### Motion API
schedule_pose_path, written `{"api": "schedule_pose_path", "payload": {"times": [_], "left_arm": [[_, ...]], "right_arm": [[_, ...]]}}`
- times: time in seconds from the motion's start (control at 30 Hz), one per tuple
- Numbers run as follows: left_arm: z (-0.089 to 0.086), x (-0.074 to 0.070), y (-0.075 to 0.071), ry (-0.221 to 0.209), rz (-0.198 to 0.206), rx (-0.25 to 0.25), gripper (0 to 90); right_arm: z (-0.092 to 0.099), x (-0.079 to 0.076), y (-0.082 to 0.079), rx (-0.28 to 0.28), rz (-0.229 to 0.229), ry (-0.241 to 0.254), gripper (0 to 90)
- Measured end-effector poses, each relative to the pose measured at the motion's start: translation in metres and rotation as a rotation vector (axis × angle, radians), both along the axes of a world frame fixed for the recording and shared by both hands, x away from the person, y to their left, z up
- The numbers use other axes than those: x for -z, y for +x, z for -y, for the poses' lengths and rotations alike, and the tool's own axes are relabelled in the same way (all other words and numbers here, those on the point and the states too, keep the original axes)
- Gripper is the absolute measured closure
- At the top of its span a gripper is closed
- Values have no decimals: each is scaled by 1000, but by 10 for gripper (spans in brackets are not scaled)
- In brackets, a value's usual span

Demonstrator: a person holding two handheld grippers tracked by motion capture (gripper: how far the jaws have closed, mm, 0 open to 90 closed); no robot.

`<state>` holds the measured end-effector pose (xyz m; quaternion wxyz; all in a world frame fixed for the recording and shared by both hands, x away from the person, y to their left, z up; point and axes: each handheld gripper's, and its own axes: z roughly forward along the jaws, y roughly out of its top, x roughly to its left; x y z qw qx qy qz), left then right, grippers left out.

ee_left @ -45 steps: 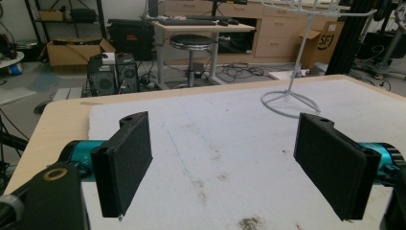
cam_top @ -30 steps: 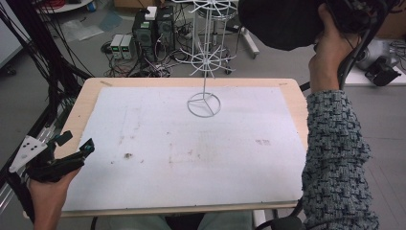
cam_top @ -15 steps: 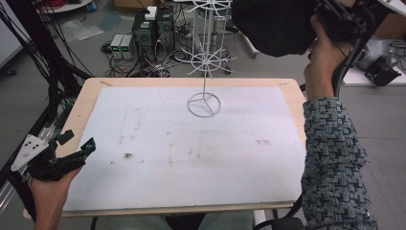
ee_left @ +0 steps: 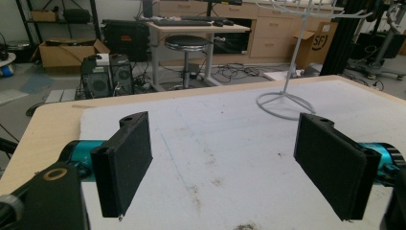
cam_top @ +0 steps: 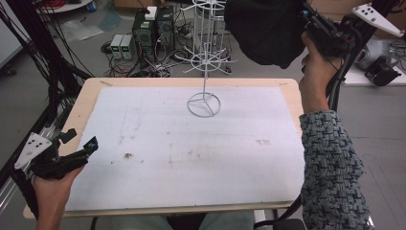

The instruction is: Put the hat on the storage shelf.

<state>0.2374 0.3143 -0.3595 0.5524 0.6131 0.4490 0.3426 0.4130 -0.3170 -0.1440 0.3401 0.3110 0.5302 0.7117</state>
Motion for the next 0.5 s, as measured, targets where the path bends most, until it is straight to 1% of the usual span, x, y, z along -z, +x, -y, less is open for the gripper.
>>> {"api": "schedule_pose_path", "payload": {"times": [0.03, 0.07, 0.23, 0.3, 0.43, 0.5], "left_arm": [[0, 0, 0, 0, 0, 0, 207], [0, 0, 0, 1, -1, 0, 207], [0, 0, 0, 0, -1, 0, 207], [0, 0, 0, 4, -4, 2, 207], [1, 0, 0, 4, -2, 2, 207], [1, 0, 0, 2, -1, 2, 208]], "right_arm": [[-1, 2, 0, -3, 1, -3, 865], [-2, 5, 0, -10, -7, 2, 864], [-6, 17, 0, -49, -7, 2, 861], [-9, 21, 0, -62, -19, -5, 859], [-15, 27, 0, -77, -19, -5, 858], [-17, 32, 1, -81, -32, -10, 858]]}}
